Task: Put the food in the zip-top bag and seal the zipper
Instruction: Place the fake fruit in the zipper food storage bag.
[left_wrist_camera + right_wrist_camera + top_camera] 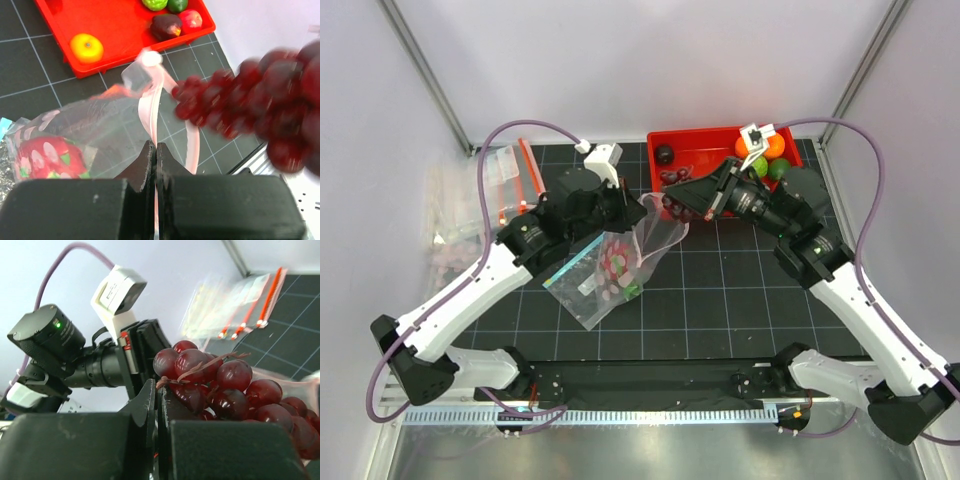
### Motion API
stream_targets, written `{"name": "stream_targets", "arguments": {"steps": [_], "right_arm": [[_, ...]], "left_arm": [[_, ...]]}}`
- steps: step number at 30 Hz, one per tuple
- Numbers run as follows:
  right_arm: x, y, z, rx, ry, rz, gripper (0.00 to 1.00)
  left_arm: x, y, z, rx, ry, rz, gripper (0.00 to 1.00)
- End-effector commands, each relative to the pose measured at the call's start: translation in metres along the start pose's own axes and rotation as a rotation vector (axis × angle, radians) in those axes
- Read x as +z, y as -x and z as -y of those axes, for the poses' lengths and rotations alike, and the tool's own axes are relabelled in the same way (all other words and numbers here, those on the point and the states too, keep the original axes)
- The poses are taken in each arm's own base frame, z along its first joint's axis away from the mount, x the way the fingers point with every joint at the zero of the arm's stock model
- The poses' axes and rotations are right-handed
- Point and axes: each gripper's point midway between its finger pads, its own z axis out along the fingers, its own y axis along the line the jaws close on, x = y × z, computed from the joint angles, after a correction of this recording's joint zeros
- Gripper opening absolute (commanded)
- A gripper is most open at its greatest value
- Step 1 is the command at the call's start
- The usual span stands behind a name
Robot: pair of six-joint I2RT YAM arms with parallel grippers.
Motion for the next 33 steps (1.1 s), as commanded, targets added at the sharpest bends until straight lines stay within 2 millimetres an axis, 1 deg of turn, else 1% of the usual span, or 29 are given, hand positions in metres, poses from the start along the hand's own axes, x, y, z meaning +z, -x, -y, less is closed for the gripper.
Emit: {"name": "stream_targets", "arguments": {"steps": [1,2,3,5,9,11,14,16,19,20,21,24,25,26,27,29,30,33], "right_arm": [[0.002,0.017,-0.044,-0.033,0.126,0.039,0.01],[0.002,0.022,-0.056,-0.057,0.146,0.057,0.01],[0.002,0.015,-0.053,-0.048,0.124,0.029,0.01],[0.0,0.019,-0.063,-0.062,0.14,0.03,0.01],[0.0,0.018,-0.069,-0.062,0.154,0.027,0.01],[-0.002,0.021,-0.072,-0.069,0.157,0.034,0.01],[-0.008,0.028,-0.077,-0.084,0.15,0.05,0.01],[-0.008,0.026,-0.077,-0.076,0.157,0.046,0.01],[0.001,0.01,-0.064,-0.054,0.143,0.012,0.01],[0.007,0.005,-0.056,-0.045,0.129,-0.002,0.01],[0.01,0.002,-0.053,-0.041,0.129,-0.005,0.01],[0.029,-0.017,-0.033,-0.014,0.104,-0.05,0.01],[0.033,-0.024,-0.028,0.0,0.097,-0.071,0.01],[0.038,-0.025,-0.03,-0.001,0.119,-0.069,0.01],[0.048,-0.032,-0.023,0.008,0.115,-0.088,0.01],[0.055,-0.042,-0.017,0.017,0.113,-0.117,0.01],[0.06,-0.047,-0.012,0.019,0.11,-0.126,0.01],[0.064,-0.057,0.001,0.002,0.087,-0.141,0.01]], "left_arm": [[0.005,0.013,0.015,-0.012,-0.049,0.032,0.0],[0.008,0.011,0.014,-0.009,-0.046,0.027,0.0],[0.011,0.009,0.012,-0.008,-0.038,0.021,0.0],[0.013,0.007,0.009,-0.004,-0.024,0.019,0.0],[0.011,0.009,0.005,-0.001,-0.01,0.03,0.0],[0.01,0.01,0.003,0.005,0.002,0.032,0.0],[0.005,0.011,-0.002,0.011,0.029,0.044,0.0],[0.001,0.015,-0.005,0.013,0.043,0.056,0.0],[-0.007,0.019,-0.006,0.013,0.047,0.075,0.0],[-0.009,0.02,-0.006,0.014,0.048,0.081,0.0],[-0.01,0.021,-0.007,0.013,0.049,0.084,0.0],[-0.016,0.024,-0.007,0.01,0.047,0.096,0.01],[-0.017,0.024,-0.008,0.008,0.047,0.096,0.01],[-0.018,0.026,-0.008,0.008,0.044,0.103,0.01],[-0.019,0.026,-0.011,0.005,0.052,0.106,0.01],[-0.018,0.027,-0.015,-0.001,0.061,0.109,0.01],[-0.017,0.027,-0.021,-0.01,0.074,0.108,0.01],[-0.018,0.027,-0.028,-0.031,0.08,0.108,0.0]]}}
